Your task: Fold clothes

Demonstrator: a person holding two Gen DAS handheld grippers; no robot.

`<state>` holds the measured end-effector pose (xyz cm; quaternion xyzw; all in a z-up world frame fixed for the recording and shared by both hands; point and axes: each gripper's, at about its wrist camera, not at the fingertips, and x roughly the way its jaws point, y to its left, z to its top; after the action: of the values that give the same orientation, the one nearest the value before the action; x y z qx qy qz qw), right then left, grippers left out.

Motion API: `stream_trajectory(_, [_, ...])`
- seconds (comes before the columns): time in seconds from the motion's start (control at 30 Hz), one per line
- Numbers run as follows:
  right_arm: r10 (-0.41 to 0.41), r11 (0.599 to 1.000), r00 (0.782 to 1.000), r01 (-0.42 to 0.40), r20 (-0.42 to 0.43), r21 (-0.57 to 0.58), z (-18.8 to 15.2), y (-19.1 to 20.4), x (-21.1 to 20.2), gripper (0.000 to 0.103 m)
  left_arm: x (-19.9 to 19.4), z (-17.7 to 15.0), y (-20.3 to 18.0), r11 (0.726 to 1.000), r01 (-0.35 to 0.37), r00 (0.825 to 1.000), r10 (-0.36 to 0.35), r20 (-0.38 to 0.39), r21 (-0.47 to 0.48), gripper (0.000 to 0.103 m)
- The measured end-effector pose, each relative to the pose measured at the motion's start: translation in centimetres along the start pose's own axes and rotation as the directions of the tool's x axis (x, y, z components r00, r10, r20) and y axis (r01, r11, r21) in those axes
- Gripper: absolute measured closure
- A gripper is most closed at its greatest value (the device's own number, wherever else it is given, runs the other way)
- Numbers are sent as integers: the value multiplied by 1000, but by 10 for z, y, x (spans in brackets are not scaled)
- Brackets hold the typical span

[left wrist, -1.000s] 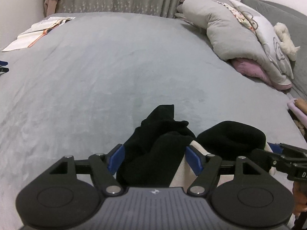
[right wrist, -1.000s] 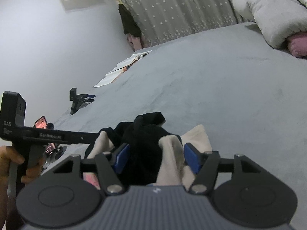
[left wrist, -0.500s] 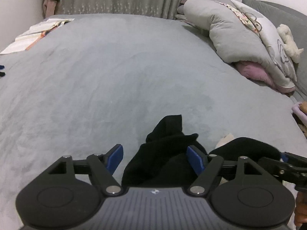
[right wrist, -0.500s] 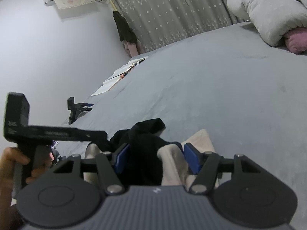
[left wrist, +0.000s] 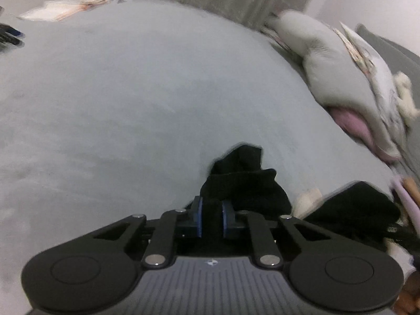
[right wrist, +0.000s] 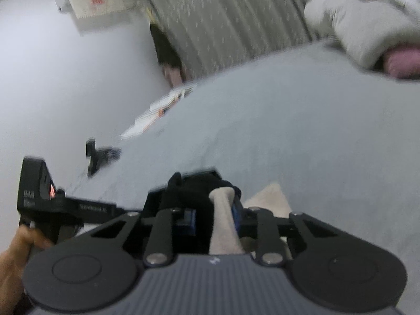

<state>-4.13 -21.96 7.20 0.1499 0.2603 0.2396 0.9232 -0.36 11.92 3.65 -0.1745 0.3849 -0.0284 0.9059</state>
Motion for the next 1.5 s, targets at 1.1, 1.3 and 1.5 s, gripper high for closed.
stream_trajectory(1.1, [-255, 960, 965, 246, -57, -136, -15, -6, -63, 42, -57, -62, -4, 989, -35, 998, 43, -50, 146, 55])
stream_trajectory(1.3, [-226, 960, 971, 208, -76, -189, -5, 2, -36, 34, -45, -45, -6, 987, -36, 999, 42, -32, 156, 48])
stream_trajectory(1.5, [-191, 963, 970, 155, -154, -220, -3, 11, 10, 34, -17, -34, -10, 982, -51, 997, 60, -41, 183, 48])
